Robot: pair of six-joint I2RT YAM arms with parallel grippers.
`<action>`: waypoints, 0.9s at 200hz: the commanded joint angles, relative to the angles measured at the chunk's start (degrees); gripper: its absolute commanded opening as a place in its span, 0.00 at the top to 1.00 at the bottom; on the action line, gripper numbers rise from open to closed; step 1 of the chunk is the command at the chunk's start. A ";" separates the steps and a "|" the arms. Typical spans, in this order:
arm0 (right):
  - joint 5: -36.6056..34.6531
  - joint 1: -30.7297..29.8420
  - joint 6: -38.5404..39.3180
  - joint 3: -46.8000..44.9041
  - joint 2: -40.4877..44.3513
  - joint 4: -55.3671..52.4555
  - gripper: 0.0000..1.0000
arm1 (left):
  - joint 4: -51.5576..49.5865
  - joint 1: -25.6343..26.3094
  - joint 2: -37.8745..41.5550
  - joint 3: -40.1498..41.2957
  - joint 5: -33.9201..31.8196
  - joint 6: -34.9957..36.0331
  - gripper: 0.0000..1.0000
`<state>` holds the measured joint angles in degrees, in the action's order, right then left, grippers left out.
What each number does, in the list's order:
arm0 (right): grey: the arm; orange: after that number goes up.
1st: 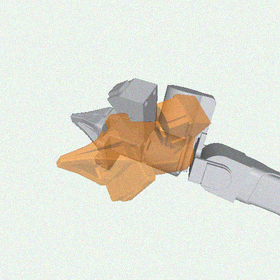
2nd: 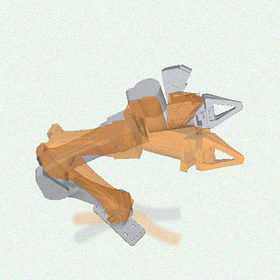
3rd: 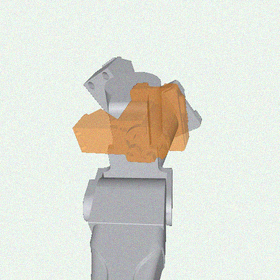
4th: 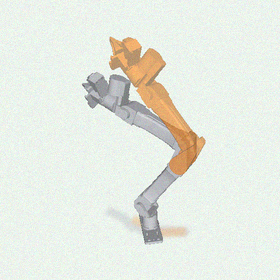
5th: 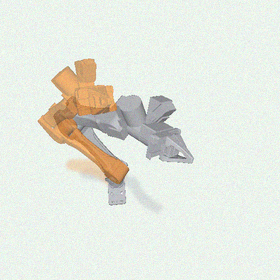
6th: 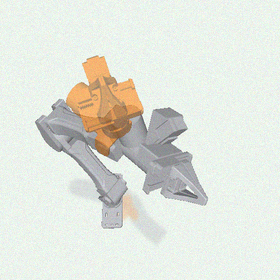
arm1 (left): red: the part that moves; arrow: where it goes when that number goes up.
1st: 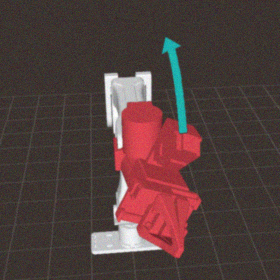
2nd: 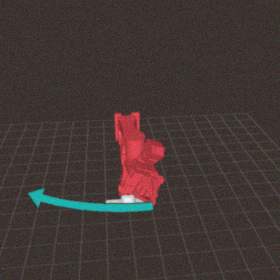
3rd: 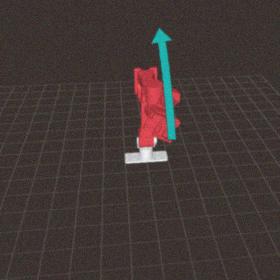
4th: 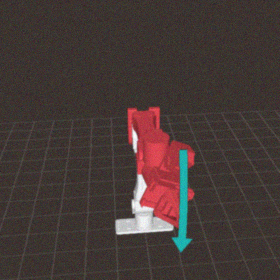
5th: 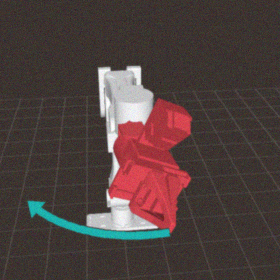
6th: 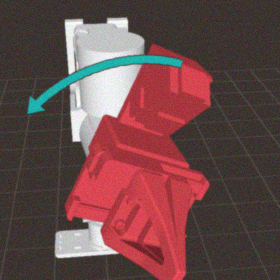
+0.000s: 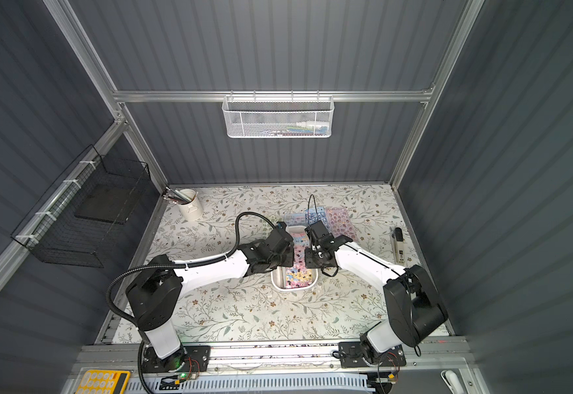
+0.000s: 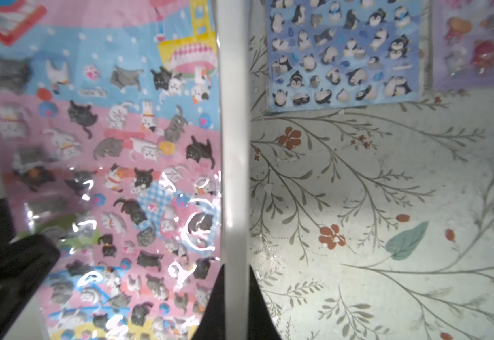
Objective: Take the stickers out of the storage box
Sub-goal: Pick up the sticker from the storage box.
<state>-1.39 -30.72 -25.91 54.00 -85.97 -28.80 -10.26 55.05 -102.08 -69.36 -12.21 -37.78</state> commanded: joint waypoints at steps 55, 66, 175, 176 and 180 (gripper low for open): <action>1.54 0.23 -0.19 0.85 -0.67 1.75 0.90 | 5.25 0.11 1.54 2.08 3.14 0.21 0.68; 1.65 0.31 -0.19 0.85 -0.67 1.75 0.90 | 5.36 0.13 1.45 2.17 3.17 0.09 0.62; 2.09 0.60 -0.45 -0.19 -0.96 2.67 0.90 | 3.83 0.03 4.59 3.82 -0.62 0.60 0.90; 2.09 0.58 -0.46 -0.20 -1.00 2.68 0.90 | 3.79 0.05 4.69 3.85 -0.67 0.65 0.90; 2.09 0.59 -0.41 -0.28 -0.95 2.75 0.90 | 3.56 0.06 4.82 3.88 -0.94 0.60 0.91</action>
<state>-0.99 -30.30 -25.91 54.00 -86.67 -28.53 -5.74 55.05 -100.09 -66.54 -11.53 -37.89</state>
